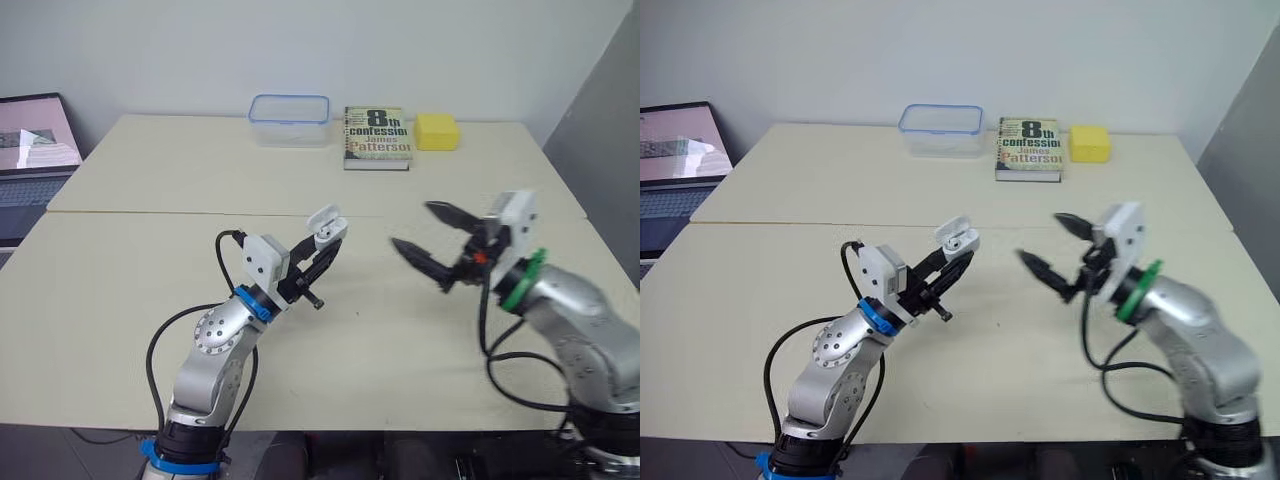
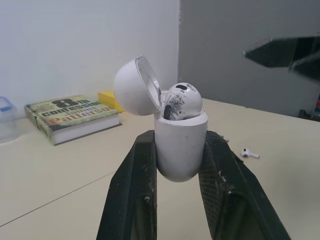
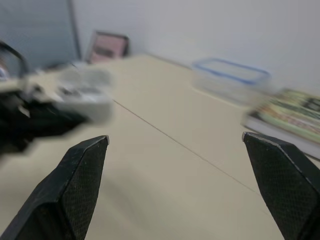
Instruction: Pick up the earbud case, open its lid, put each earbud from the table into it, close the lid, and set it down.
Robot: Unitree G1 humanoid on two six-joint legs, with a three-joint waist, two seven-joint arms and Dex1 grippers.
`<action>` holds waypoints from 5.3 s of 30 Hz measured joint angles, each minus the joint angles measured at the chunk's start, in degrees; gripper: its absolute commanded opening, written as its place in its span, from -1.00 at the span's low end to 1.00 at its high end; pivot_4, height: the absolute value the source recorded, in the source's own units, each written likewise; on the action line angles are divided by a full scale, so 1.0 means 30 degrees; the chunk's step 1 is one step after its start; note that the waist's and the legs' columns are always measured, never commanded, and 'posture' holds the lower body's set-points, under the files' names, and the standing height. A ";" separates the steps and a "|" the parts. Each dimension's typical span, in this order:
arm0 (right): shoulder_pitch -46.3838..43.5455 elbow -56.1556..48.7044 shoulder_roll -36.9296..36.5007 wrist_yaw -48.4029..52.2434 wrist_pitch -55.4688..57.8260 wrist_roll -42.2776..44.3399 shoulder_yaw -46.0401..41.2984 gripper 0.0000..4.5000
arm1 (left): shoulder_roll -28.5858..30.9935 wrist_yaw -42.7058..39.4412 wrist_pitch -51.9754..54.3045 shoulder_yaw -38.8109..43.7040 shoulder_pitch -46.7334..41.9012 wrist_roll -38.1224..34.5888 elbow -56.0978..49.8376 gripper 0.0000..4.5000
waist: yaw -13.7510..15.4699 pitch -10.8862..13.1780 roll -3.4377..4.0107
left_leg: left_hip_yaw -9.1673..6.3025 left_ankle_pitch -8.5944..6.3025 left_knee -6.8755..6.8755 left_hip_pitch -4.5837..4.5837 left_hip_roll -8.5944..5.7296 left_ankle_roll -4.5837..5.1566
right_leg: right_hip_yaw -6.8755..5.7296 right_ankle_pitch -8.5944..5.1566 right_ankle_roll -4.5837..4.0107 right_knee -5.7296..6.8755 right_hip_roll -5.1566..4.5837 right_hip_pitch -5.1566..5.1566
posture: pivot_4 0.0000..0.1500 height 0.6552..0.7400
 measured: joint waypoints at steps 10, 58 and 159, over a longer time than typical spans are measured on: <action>-0.0728 0.6208 0.2771 -0.4655 -0.1566 -0.5506 0.1352 0.99 | 0.0012 -0.0206 -0.0127 -0.0114 -0.0141 0.0018 0.0591 -0.67 | -0.0179 -0.0003 0.0006 | 0.0074 0.0002 -0.0010 0.0015 0.0038 -0.0003 | 0.0059 0.0012 -0.0020 0.0012 0.0096 -0.0027 | 1.00 1.00; 0.4438 0.5504 -0.7870 1.2536 -0.8157 -0.4443 0.2917 -0.82 | 0.1013 -0.0153 0.0487 -0.0224 0.1844 -0.0086 -0.1626 -0.67 | -0.0007 0.0025 0.0058 | 0.0101 -0.0001 0.0015 0.0125 0.0059 0.0000 | 0.0074 -0.0029 0.0050 -0.0046 0.0075 0.0107 | 1.00 1.00; -0.5460 0.1475 0.6447 0.1811 -0.5844 -0.4912 0.4230 -0.83 | 0.0236 -0.0560 0.0358 -0.0165 -0.0211 -0.0023 -0.0091 -0.67 | -0.0008 -0.0042 -0.0065 | 0.0066 -0.0006 0.0009 0.0062 0.0068 -0.0024 | 0.0054 0.0031 -0.0048 -0.0001 0.0063 0.0027 | 1.00 1.00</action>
